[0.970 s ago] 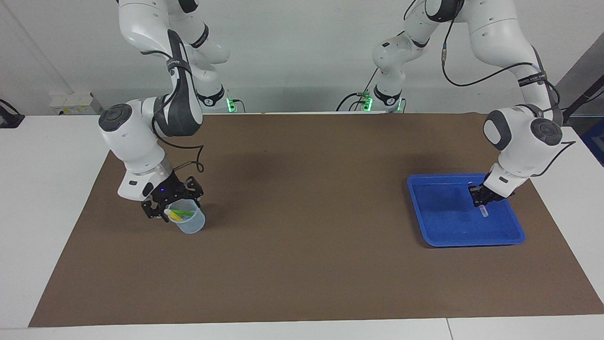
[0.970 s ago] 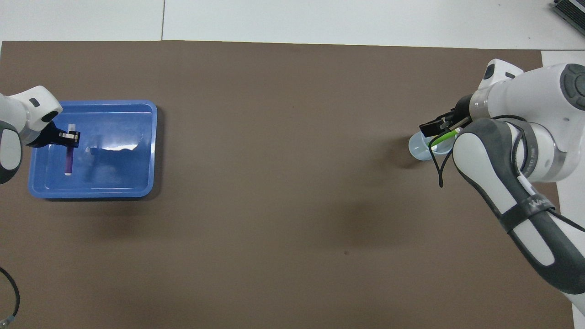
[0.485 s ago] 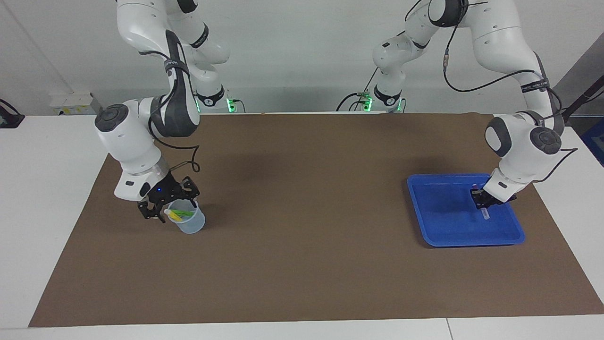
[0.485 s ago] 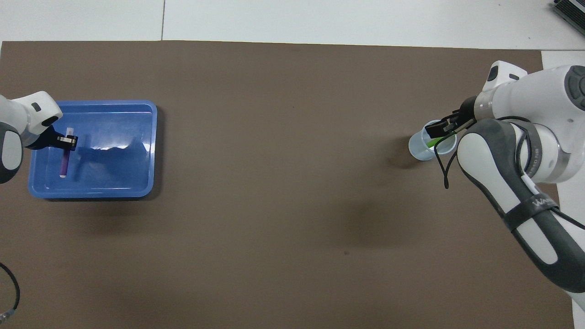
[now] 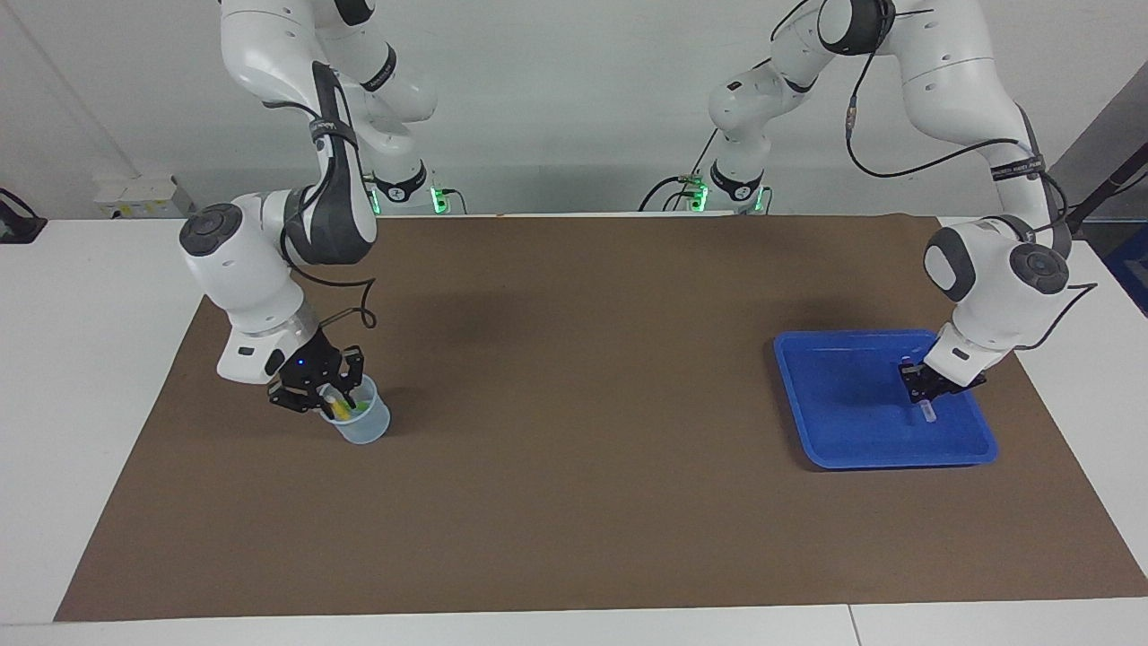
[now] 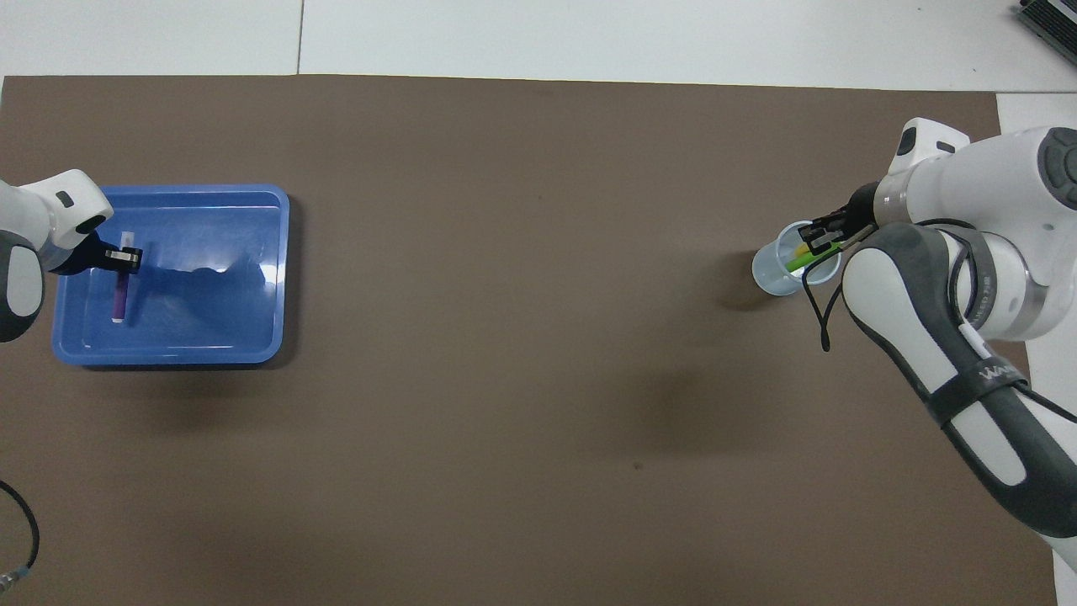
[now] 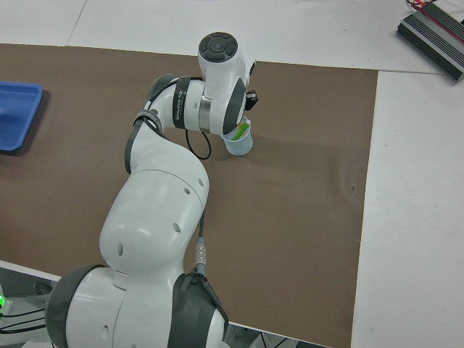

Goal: Right arm passes pens to left for tray arrangement
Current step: 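Lower the purple pen into the blue tray and open the left gripper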

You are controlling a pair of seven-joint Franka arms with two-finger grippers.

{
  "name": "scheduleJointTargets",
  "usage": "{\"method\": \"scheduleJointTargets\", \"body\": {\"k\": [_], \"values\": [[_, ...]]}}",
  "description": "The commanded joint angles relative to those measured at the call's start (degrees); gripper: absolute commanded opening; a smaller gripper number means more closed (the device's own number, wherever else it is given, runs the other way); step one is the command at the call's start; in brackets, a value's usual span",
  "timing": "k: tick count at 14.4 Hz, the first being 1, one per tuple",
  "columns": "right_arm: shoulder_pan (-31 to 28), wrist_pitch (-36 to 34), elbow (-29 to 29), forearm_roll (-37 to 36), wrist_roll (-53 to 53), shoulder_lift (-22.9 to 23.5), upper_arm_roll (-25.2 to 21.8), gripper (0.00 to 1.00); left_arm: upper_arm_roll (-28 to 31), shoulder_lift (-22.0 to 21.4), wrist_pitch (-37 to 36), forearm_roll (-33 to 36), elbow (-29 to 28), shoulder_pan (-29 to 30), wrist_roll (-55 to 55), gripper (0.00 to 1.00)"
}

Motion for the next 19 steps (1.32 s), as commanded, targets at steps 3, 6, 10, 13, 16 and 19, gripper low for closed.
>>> {"method": "scheduleJointTargets", "body": {"k": [3,6,10,13,16,19], "values": [[-0.93,1.05,-1.60,-1.18,-1.04,-1.13,0.81,0.00,-0.41,0.49,3.71,1.15,-2.12,1.31,0.37,0.00],[-1.10,0.18,-1.00,-1.18,-1.22,-1.13,0.81,0.00,-0.41,0.41,3.10,1.06,-2.30,1.31,0.28,0.00],[-0.84,-3.94,3.48,-1.80,-2.62,-1.13,0.81,0.00,-0.41,0.41,1.25,1.06,-1.51,0.87,0.28,1.00],[-0.14,-9.05,7.88,-1.80,-2.54,-2.09,0.81,0.00,-0.41,0.41,0.37,0.97,-0.81,0.61,0.11,1.00],[0.21,-10.38,8.68,-1.45,-2.45,-4.81,1.25,0.00,-0.41,0.41,-1.03,0.71,0.16,0.43,0.11,1.00],[2.05,-15.54,12.18,-1.36,-2.10,-6.67,1.34,0.00,-0.50,0.23,-2.00,0.53,0.60,0.78,0.45,1.00]]}}
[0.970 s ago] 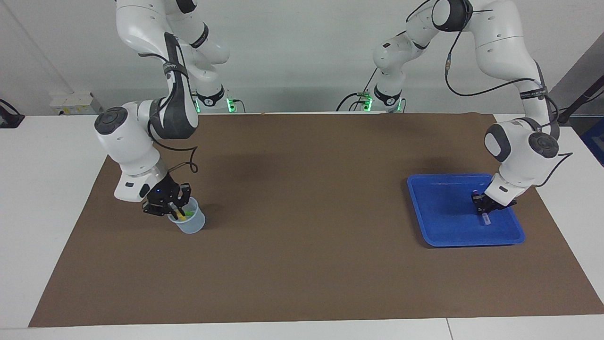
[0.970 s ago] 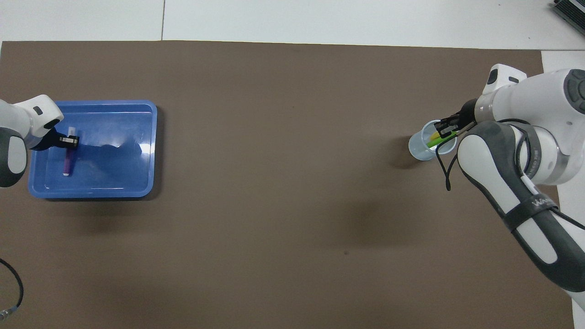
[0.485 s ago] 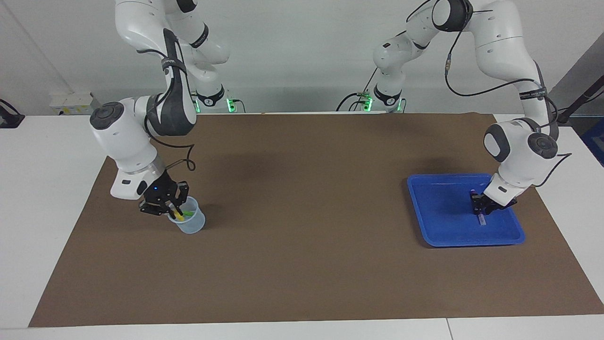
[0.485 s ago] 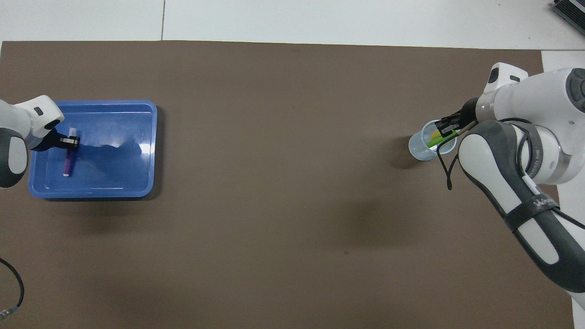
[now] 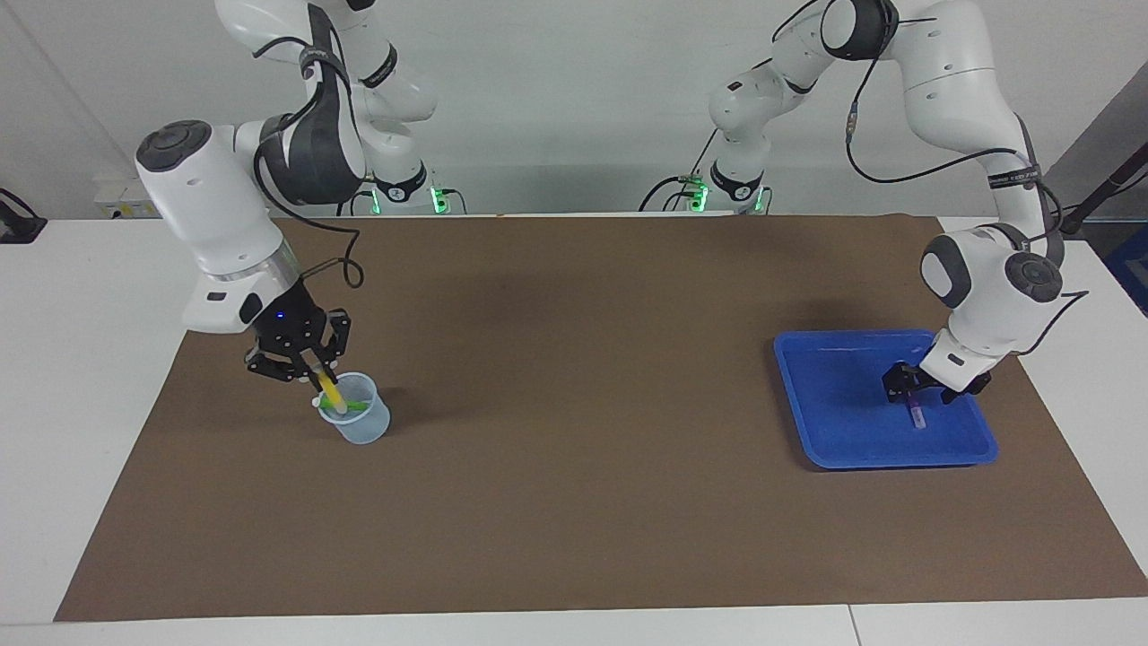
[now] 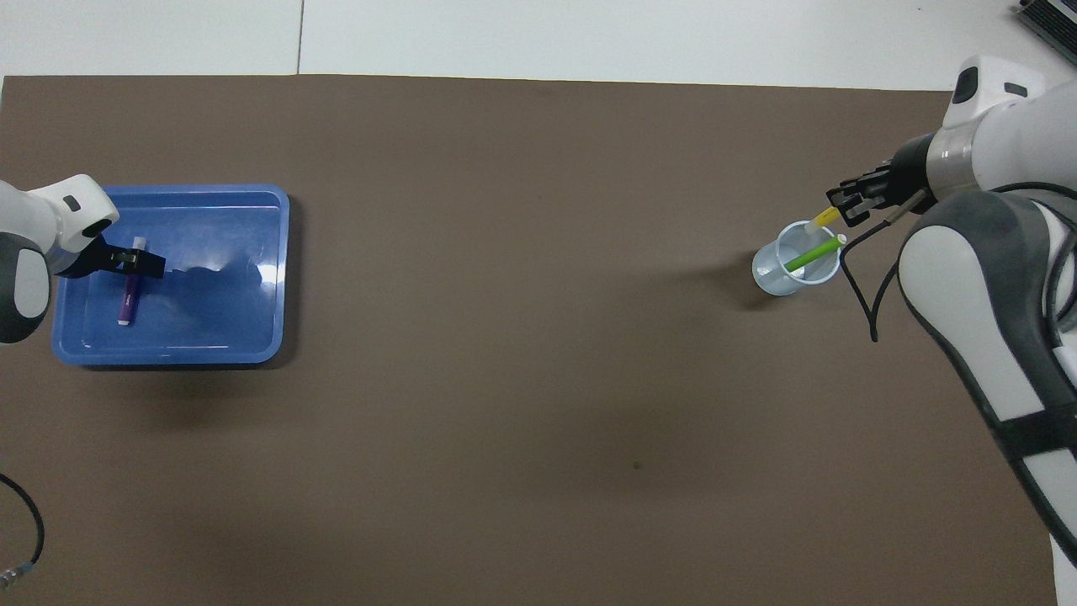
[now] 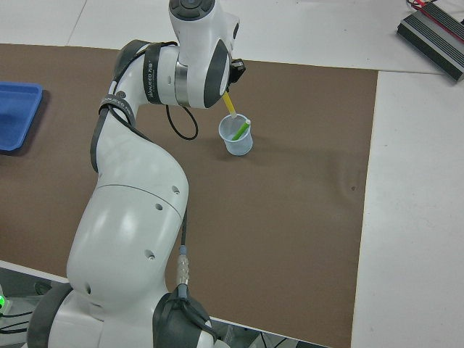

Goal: Right arm passes pens to left for tray arrangement
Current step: 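Grasp the yellow pen in the cup and lift it with the right gripper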

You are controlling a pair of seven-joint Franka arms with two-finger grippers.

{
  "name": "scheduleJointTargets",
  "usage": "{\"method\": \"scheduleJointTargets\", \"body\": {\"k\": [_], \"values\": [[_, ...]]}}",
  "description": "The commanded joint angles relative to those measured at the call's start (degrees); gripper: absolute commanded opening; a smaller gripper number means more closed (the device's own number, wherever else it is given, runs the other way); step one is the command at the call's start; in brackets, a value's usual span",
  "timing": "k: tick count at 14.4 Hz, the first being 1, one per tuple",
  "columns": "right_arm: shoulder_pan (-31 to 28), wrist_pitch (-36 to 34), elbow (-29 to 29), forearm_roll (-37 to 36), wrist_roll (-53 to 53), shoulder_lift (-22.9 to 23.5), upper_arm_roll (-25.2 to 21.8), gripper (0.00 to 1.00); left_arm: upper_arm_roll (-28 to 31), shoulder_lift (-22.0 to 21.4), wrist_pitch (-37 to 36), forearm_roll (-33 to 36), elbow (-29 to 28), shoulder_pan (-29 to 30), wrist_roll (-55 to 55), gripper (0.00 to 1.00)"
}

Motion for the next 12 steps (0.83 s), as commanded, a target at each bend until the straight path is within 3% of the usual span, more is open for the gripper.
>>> {"method": "scheduleJointTargets", "body": {"k": [1,5,7,12], "values": [[0.96,-5.75,3.72,-0.27,-0.42,-1.43,0.39,0.00,-0.14,-0.75,-0.62,0.49,0.38,0.61,0.27,1.00],[0.96,-12.78,8.38,4.99,1.41,-1.96,0.74,0.00,-0.14,-2.67,-0.96,0.92,-0.15,0.00,2.89,1.00],[1.22,-15.17,8.83,7.55,6.41,-3.71,1.44,0.00,-0.32,-3.91,-1.40,0.93,-0.15,-1.05,10.17,1.00],[3.69,-17.54,8.83,7.82,19.50,-5.21,2.76,0.00,-0.32,-6.28,-1.31,0.84,-0.24,-3.16,10.82,1.00]]}}
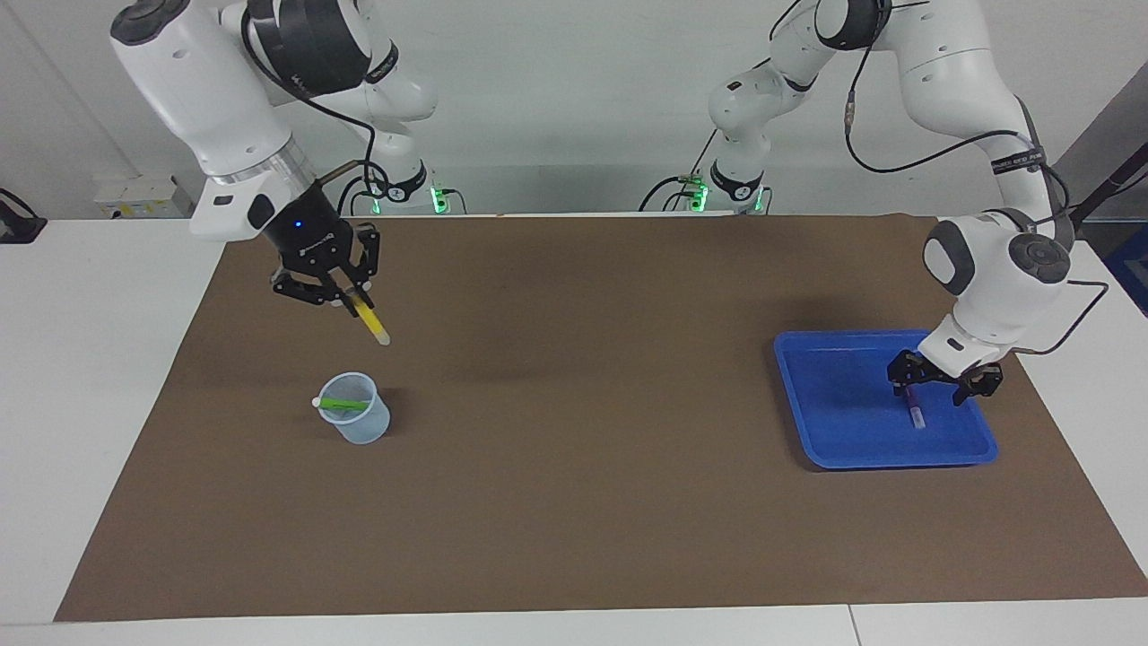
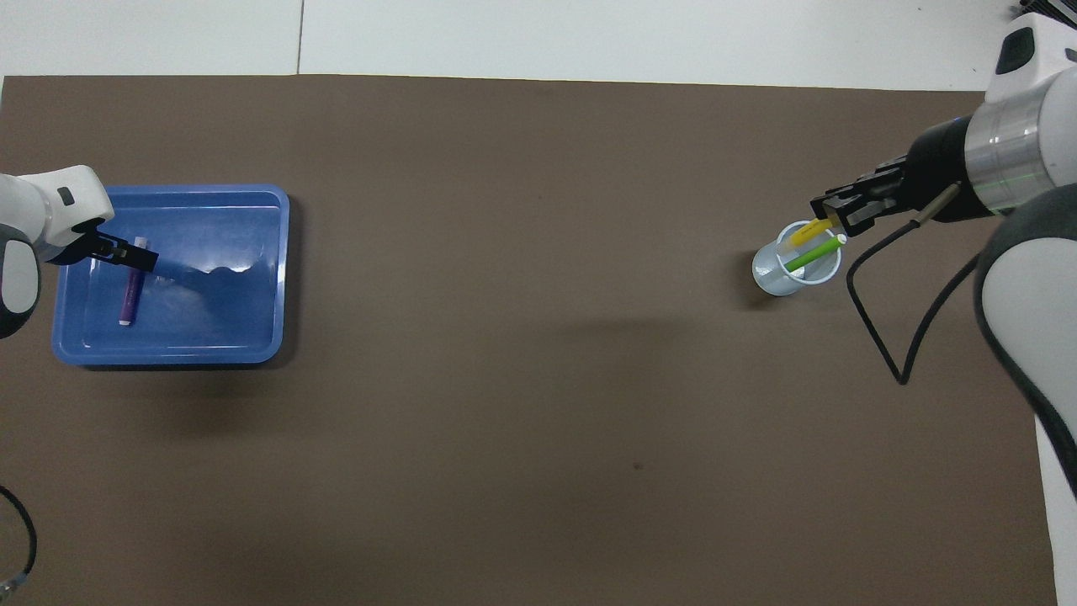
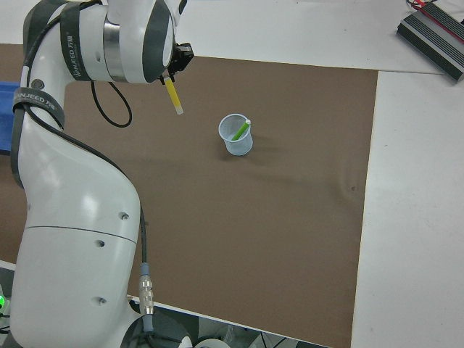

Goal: Right arm passes pens to left for tray arrangement
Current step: 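Grasp the yellow pen in the cup and lift it with the right gripper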

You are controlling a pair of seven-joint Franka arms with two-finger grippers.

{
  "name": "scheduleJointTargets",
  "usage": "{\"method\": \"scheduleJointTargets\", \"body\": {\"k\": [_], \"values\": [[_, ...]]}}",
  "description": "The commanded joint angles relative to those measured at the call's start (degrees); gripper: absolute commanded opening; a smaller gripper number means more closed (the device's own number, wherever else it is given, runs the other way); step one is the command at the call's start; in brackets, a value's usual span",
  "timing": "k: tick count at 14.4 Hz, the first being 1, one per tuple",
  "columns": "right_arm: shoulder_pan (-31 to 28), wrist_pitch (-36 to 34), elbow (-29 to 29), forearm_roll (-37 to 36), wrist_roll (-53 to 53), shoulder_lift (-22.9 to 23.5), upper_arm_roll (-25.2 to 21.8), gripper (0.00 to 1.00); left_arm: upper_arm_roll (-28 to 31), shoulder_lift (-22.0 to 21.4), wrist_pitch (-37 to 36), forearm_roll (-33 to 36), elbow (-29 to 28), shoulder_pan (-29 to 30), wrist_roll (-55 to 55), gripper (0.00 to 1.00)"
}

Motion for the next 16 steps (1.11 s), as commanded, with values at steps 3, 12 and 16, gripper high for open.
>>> {"method": "scheduleJointTargets", "body": {"k": [3,12,16], "values": [[-0.30,-1.93,-0.12,2.80,11.56,-0.66,1.80,0.00,-0.05,-3.43,-3.69,0.28,-0.74,-2.84,-3.19,1.00],[3.47,-1.40,-1.79,9.22,33.70,-1.89,2.59,0.00,-1.99,-7.48,-18.90,-17.45,-0.56,-3.90,-29.04,1.00],[4.36,-0.70,-4.24,13.09,42.33,-3.20,2.68,0.00,-2.51,-10.47,-24.09,-24.31,-0.56,-8.55,-44.30,1.00]]}}
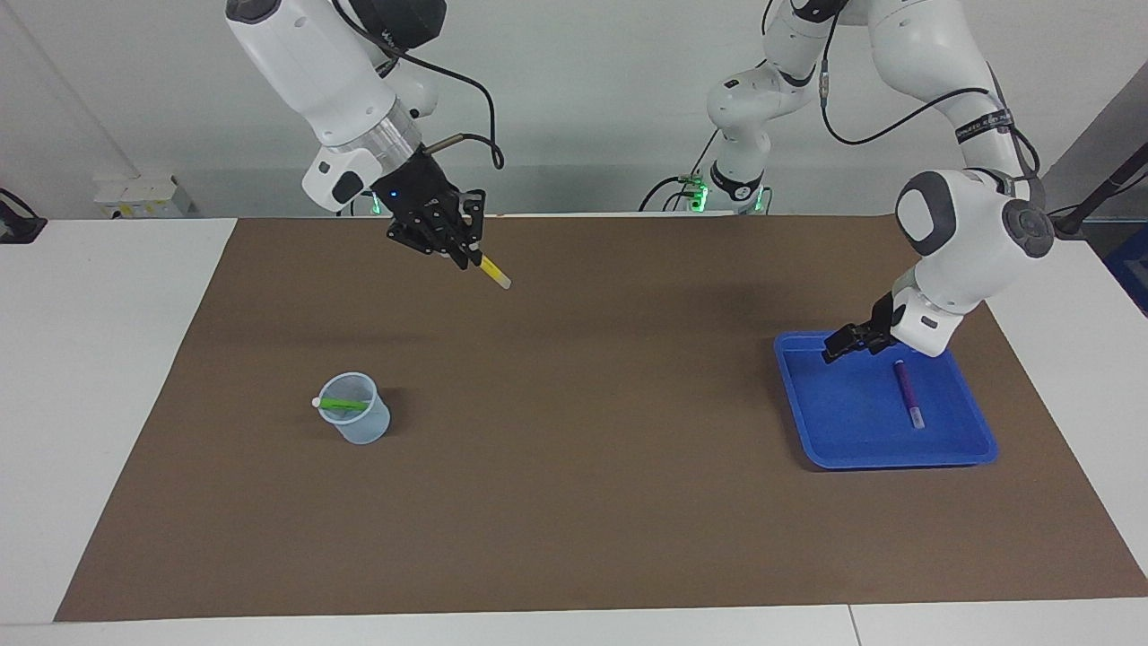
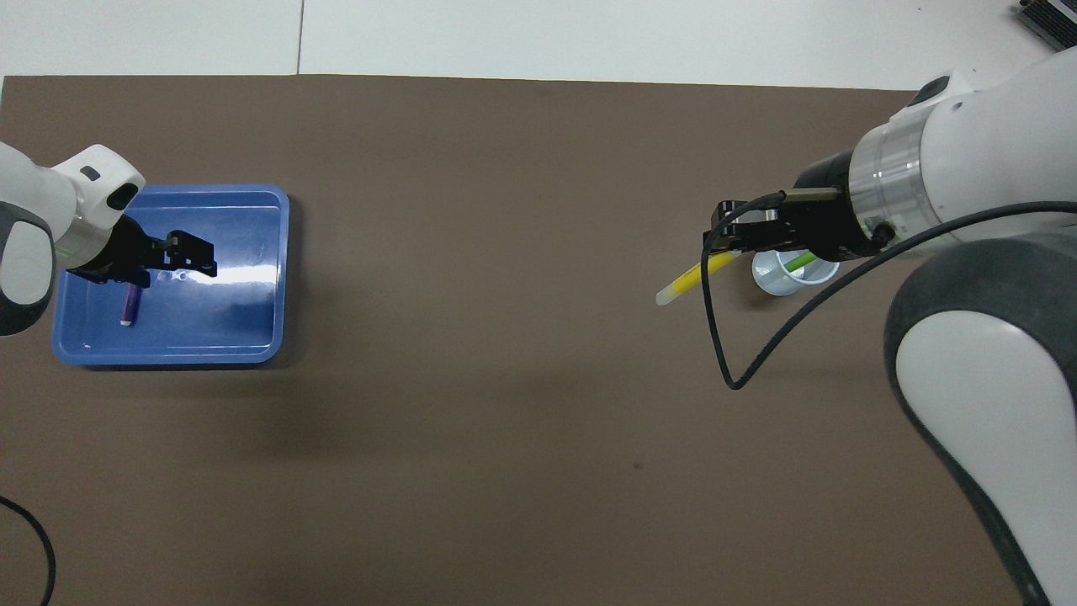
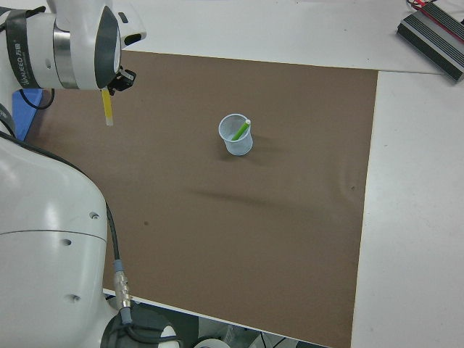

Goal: Right arm passes pens to left for tray arrangement
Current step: 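Carry the yellow pen toward center while the left gripper approaches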

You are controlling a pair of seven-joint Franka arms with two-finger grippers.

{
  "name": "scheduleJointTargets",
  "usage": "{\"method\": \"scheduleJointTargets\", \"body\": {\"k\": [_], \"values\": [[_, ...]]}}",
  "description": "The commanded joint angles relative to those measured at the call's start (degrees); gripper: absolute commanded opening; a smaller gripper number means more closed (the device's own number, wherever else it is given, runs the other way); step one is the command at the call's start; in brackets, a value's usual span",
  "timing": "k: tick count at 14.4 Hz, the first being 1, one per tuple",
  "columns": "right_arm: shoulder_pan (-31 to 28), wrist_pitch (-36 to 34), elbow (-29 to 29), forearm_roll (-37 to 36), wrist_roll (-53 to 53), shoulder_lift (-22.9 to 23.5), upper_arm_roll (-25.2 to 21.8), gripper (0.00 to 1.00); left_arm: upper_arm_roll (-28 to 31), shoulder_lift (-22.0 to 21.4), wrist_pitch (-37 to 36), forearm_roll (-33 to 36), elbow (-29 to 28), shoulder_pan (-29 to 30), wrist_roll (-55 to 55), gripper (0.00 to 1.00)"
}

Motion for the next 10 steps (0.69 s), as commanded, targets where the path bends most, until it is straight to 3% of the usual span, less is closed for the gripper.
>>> {"method": "scheduleJointTargets", "body": {"k": [1,2,5,8,10], "values": [[-0.61,1.06,-4.64,4.27,3.27,-3.16,0.19,0.00,0.37,-3.22,-2.91,-2.78,-0.56,-4.30,-11.17,1.00],[-0.61,2.11,-5.78,5.41,3.36,-3.60,0.19,0.00,0.37,-3.66,-2.91,-3.83,-0.56,-5.70,-14.34,1.00],[-0.61,4.49,-6.59,6.74,4.16,-3.69,0.19,0.00,0.45,-4.36,-2.83,-17.25,-0.48,-6.86,-29.43,1.00],[1.31,8.43,-7.37,6.74,4.42,-3.78,0.27,0.00,0.11,-4.98,-3.00,-19.74,-0.30,-7.29,-35.52,1.00],[2.72,12.48,-8.95,6.74,6.60,-4.22,0.27,0.00,-0.25,-5.07,-2.57,-26.74,-0.04,-7.56,-46.65,0.99]]}}
